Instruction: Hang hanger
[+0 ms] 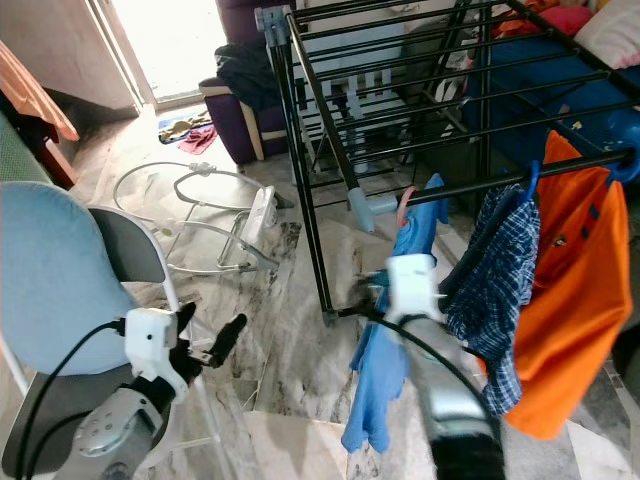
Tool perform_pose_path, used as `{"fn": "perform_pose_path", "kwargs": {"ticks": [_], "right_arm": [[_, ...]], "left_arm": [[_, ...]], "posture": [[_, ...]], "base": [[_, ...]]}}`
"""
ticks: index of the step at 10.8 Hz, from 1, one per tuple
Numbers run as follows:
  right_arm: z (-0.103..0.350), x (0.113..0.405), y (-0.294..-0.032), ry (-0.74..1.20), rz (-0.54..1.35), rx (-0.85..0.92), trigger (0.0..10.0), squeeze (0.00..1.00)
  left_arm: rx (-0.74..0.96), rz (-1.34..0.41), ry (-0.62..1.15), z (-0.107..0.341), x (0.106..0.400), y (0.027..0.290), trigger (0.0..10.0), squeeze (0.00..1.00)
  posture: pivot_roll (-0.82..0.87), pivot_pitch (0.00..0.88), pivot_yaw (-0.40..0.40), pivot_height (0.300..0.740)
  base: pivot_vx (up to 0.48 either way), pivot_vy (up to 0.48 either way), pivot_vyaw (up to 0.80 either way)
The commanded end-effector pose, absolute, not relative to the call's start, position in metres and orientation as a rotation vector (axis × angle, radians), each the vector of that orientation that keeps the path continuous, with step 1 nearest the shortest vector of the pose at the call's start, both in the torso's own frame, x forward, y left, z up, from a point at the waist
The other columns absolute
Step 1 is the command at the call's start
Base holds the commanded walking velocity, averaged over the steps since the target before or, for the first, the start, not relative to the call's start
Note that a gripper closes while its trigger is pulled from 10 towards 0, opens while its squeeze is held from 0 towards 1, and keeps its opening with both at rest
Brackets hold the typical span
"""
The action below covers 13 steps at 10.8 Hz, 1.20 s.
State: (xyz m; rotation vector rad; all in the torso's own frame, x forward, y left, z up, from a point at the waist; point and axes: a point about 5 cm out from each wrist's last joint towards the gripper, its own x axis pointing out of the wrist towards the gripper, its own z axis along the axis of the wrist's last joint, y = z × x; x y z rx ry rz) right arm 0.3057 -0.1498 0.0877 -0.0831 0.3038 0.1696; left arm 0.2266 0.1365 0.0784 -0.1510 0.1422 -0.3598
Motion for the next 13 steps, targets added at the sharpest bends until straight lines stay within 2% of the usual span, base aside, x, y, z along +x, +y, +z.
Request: {"fn": "perform_pose_path", "kwargs": {"ticks": [1,3,8,10,13], "right_arm": [[0.084,0.307,-0.146,0.333,0.193,-0.090,10.0,0.00],[0.070,0.303,-0.168,0.422,0.103,-0.142,10.0,0.00],[0.079,0.296,-0.227,0.423,-0.058,-0.201,10.0,0.00],[0.093,0.307,-0.215,0.334,0.087,-0.245,10.0,0.00],[0.099,0.328,-0.221,0.352,0.184,-0.311,10.0,0.00]], "left_arm": [[-0.137,-0.359,0.139,0.080,0.225,0.138,10.0,0.00],[-0.140,-0.356,0.144,0.080,0.225,0.138,10.0,0.00],[-0.165,-0.402,0.166,0.081,0.230,0.133,10.0,0.00],[-0.155,-0.399,0.173,0.081,0.233,0.134,10.0,0.00],[-0.138,-0.372,0.193,0.079,0.236,0.137,10.0,0.00]], "posture": [[-0.16,0.050,0.116,0.740],[-0.16,0.051,0.115,0.740],[-0.17,0.055,0.132,0.740],[-0.17,0.054,0.133,0.740],[-0.16,0.044,0.130,0.740]], "base": [[0.000,0.000,0.00],[0.000,0.000,0.00],[0.000,0.000,0.00],[0.000,0.000,0.00],[0.000,0.000,0.00]]}}
